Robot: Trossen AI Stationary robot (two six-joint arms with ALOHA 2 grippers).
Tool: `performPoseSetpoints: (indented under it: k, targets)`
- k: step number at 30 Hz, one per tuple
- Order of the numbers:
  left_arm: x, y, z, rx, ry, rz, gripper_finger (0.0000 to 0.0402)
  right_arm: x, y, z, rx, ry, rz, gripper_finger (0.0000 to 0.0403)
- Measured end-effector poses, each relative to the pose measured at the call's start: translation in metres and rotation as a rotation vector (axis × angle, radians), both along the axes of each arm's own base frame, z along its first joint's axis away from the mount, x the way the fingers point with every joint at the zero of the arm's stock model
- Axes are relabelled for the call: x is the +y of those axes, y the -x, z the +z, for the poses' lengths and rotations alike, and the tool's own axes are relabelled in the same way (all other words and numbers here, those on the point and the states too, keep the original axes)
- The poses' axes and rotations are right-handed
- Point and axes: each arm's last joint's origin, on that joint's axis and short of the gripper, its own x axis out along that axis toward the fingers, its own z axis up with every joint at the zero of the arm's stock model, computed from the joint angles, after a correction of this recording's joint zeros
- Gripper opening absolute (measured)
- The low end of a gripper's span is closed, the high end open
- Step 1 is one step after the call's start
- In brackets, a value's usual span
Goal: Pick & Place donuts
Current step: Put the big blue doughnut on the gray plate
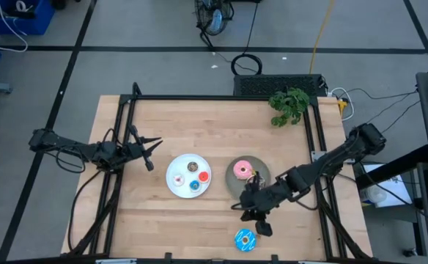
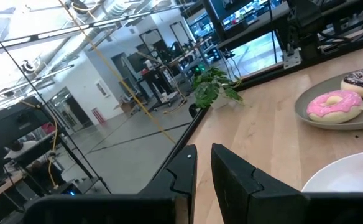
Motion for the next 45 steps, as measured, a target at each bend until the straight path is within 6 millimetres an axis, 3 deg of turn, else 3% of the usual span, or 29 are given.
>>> performPoseSetpoints:
  k: [6, 10, 13, 16, 21, 24, 31, 37, 45]
  targets:
    - [0.0, 0.0, 0.0, 0.003, 0.001, 0.0, 0.0056, 0.031, -0.016, 0.029, -0.011, 0.118, 0.075, 0.0]
    - [0.0, 0.0, -0.001, 0.009, 0.001, -0.001, 0.0056, 0.051, -0.027, 0.052, 0.06, 0.222, 0.073, 0.0]
    - [0.0, 0.0, -0.001, 0.012, 0.004, -0.001, 0.0056, 0.061, -0.032, 0.056, 0.149, 0.293, 0.064, 0.0]
    - [0.0, 0.0, -0.001, 0.013, 0.004, -0.001, 0.0056, 0.066, -0.038, 0.041, 0.26, 0.344, 0.055, 0.0]
    - [0.0, 0.0, -0.001, 0.013, 0.004, -0.002, 0.0056, 0.071, -0.045, 0.001, 0.434, 0.447, 0.049, 0.0]
    - [0.0, 0.0, -0.001, 0.013, 0.004, -0.002, 0.0056, 0.078, -0.052, -0.018, 0.462, 0.447, 0.027, 0.0009]
    - [0.0, 0.0, -0.001, 0.013, 0.004, -0.002, 0.0056, 0.085, -0.063, -0.044, 0.485, 0.472, 0.058, 0.0098]
    - [0.0, 0.0, -0.001, 0.013, 0.003, -0.002, 0.0056, 0.085, -0.063, -0.051, 0.483, 0.459, 0.078, 0.0184]
    - [0.0, 0.0, -0.001, 0.013, 0.004, -0.002, 0.0056, 0.087, -0.057, -0.088, 0.488, 0.429, 0.172, 0.0232]
